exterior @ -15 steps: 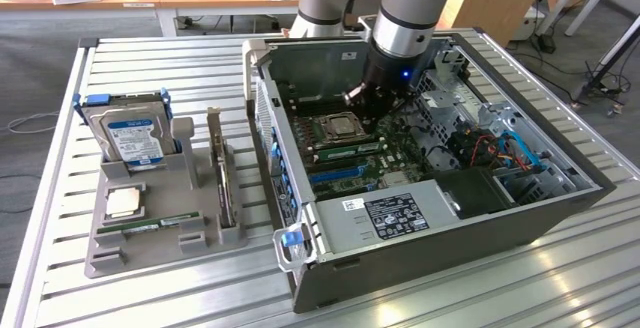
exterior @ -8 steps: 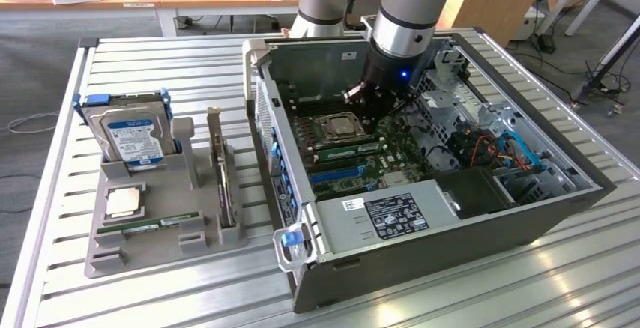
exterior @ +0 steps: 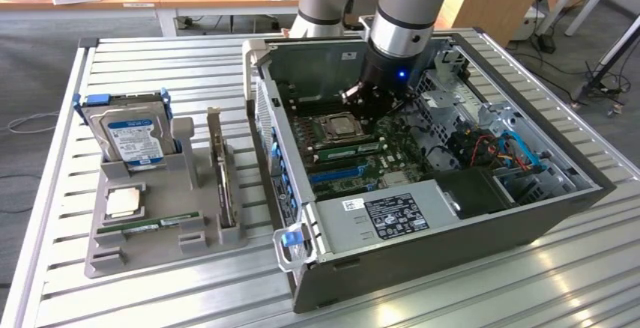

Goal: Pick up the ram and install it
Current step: 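Press down the ram until it locks into place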

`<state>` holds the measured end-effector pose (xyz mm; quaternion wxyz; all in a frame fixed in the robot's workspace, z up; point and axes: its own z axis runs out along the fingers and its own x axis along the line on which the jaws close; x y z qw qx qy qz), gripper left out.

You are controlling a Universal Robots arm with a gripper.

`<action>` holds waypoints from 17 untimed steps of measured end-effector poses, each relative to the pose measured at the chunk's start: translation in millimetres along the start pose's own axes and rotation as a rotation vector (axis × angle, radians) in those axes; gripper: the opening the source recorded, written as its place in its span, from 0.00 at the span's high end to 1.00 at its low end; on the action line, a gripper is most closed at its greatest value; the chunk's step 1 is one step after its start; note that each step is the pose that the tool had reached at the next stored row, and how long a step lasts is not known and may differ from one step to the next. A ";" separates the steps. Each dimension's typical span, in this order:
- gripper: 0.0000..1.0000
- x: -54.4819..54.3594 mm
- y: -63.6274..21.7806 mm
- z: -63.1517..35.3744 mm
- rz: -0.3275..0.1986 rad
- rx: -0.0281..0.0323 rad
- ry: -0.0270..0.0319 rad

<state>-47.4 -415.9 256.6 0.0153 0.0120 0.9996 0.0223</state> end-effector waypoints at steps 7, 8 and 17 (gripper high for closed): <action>0.89 2.5 -0.1 -0.1 0.024 0.0007 -0.0011; 0.89 2.5 -0.1 -0.1 0.029 0.0009 -0.0012; 0.89 2.4 -0.1 -0.7 0.030 0.0057 0.0017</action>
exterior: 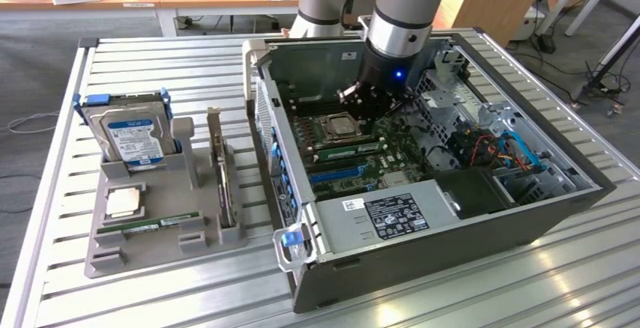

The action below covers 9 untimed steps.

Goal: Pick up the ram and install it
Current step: 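Press down the ram until it locks into place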

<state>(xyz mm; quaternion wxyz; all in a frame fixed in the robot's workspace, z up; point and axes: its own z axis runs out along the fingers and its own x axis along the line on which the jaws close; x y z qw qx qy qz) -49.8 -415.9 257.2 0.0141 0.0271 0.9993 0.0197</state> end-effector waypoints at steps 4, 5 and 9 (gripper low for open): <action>0.89 -0.5 0.1 -1.1 0.000 0.0051 0.0040; 0.89 -0.6 0.1 -1.5 0.000 0.0054 0.0042; 0.89 -0.9 0.2 -4.0 0.000 0.0076 0.0045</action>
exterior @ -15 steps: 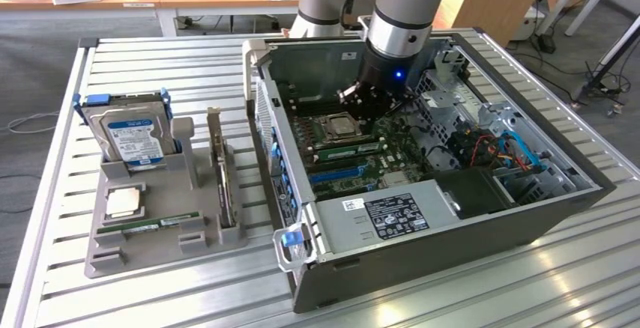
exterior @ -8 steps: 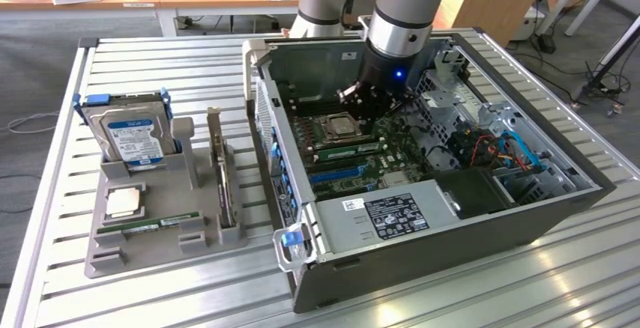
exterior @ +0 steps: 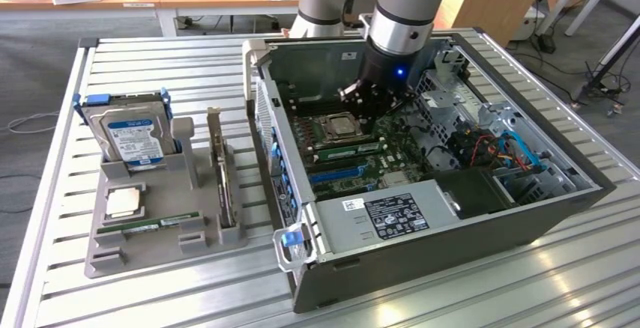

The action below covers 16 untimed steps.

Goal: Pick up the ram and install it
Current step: 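Press down the ram until it locks into place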

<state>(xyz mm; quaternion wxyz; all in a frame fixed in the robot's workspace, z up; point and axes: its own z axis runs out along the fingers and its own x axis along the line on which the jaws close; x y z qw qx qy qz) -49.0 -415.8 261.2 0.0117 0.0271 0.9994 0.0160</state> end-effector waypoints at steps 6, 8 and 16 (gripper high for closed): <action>0.89 0.0 -0.1 -1.2 -0.001 0.0145 -0.0005; 0.89 0.0 0.0 -1.2 0.000 0.0150 -0.0006; 0.89 4.5 -0.2 -1.3 0.000 0.0152 -0.0006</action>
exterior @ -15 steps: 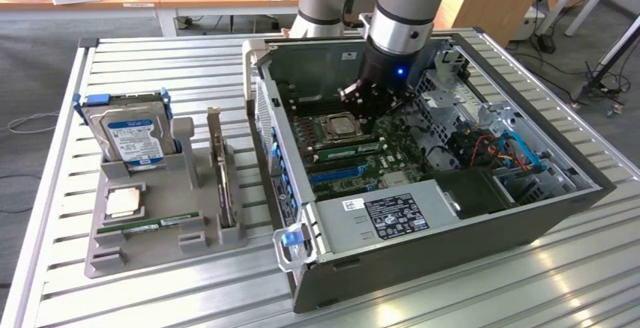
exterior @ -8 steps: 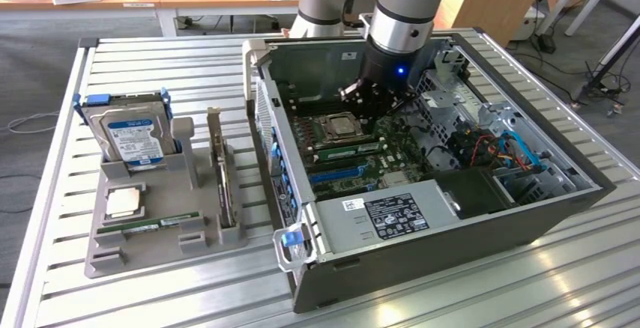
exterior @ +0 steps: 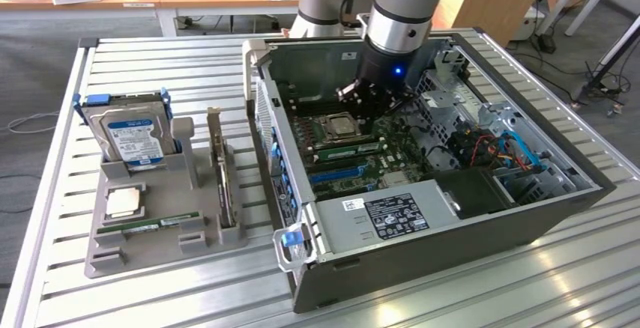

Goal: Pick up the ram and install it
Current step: 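Press down the ram until it locks into place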

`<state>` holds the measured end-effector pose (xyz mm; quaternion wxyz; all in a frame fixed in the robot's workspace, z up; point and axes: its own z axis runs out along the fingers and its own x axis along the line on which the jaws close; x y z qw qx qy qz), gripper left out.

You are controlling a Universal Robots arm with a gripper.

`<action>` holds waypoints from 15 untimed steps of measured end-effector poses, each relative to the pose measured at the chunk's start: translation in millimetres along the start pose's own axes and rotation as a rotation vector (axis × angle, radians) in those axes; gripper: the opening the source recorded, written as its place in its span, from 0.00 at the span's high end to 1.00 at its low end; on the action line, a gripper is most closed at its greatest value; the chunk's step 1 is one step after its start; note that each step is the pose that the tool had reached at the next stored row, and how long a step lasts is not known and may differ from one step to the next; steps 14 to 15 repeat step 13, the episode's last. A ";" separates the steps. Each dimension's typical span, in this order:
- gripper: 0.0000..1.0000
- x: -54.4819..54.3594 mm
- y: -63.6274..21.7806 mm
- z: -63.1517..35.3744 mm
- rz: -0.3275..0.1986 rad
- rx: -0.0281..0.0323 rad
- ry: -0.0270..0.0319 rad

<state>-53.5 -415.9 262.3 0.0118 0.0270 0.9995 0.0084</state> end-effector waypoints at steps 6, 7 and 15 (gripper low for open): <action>0.89 0.3 -0.1 0.0 0.000 0.0001 0.0000; 0.89 0.3 -0.1 0.0 0.000 0.0001 0.0000; 0.89 0.3 -0.1 0.0 0.000 0.0001 0.0000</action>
